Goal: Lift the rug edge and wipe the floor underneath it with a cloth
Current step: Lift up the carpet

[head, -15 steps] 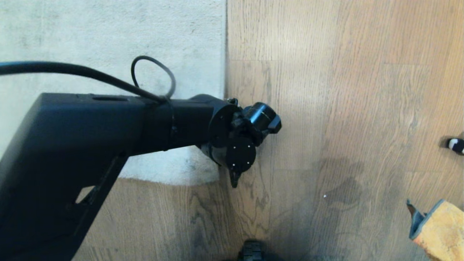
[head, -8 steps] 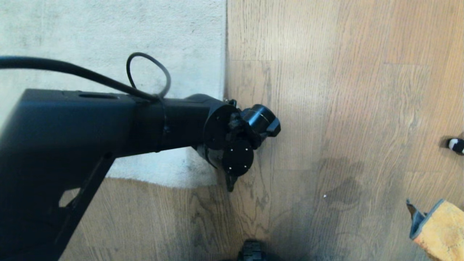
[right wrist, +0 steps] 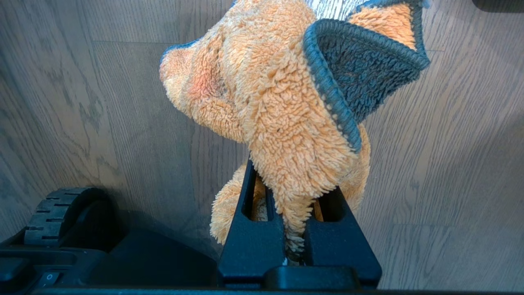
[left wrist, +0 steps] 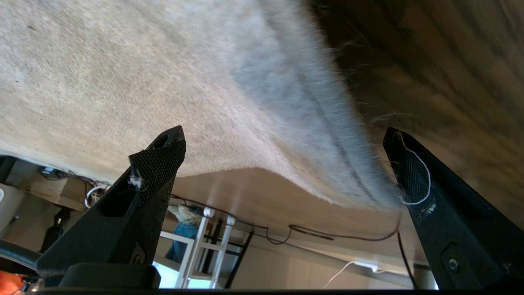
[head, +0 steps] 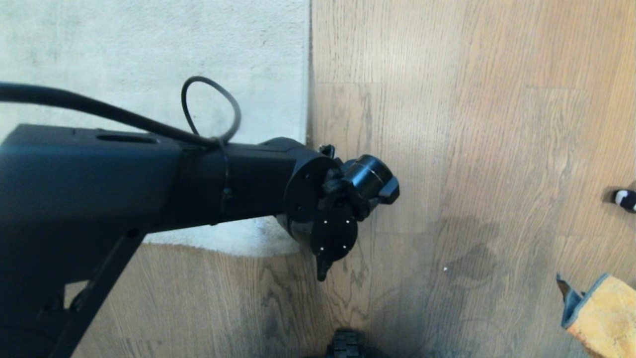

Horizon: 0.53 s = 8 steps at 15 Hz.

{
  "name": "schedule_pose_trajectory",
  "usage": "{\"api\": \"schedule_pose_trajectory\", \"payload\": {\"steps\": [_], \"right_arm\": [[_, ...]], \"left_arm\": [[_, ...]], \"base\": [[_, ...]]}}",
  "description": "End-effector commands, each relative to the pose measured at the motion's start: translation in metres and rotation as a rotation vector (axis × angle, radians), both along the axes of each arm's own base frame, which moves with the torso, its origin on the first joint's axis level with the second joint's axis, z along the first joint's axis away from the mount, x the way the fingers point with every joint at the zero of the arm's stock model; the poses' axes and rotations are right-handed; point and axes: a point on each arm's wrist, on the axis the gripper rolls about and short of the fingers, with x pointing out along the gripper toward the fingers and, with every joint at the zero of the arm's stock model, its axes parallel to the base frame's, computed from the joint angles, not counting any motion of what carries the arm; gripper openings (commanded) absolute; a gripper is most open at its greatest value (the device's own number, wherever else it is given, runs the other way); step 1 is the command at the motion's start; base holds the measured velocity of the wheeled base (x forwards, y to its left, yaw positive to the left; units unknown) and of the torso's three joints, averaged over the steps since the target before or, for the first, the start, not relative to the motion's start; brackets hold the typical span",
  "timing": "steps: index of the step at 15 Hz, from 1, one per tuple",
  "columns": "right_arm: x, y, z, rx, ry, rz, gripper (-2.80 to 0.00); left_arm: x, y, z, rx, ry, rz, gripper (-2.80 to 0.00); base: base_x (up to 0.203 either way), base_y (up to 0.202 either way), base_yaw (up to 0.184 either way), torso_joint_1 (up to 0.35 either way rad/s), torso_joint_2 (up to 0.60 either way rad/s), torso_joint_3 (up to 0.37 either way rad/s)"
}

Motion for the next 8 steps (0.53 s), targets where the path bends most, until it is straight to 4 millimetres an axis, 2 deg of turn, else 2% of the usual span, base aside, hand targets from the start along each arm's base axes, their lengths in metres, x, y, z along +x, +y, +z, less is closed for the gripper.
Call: {"api": "schedule_pose_trajectory", "payload": {"steps": [1,4,8], "right_arm": [[0.000,0.000,0.000,0.000,0.001,0.001,-2.80],[0.000,0.000,0.000,0.000,0.001,0.001,-2.80],[0.000,0.000,0.000,0.000,0.001,0.001,-2.80]], "left_arm": [[-0.008,0.008,-0.005,0.034,0.022,-0.001,0.00],[-0.016,0.017,-0.015,0.077,0.051,0.002,0.00],[-0.025,0.021,-0.016,0.090,0.062,-0.010,0.00]], "base": [[0.000,0.000,0.000,0.000,0.00,0.000],[0.000,0.000,0.000,0.000,0.00,0.000],[0.000,0.000,0.000,0.000,0.00,0.000]]}}
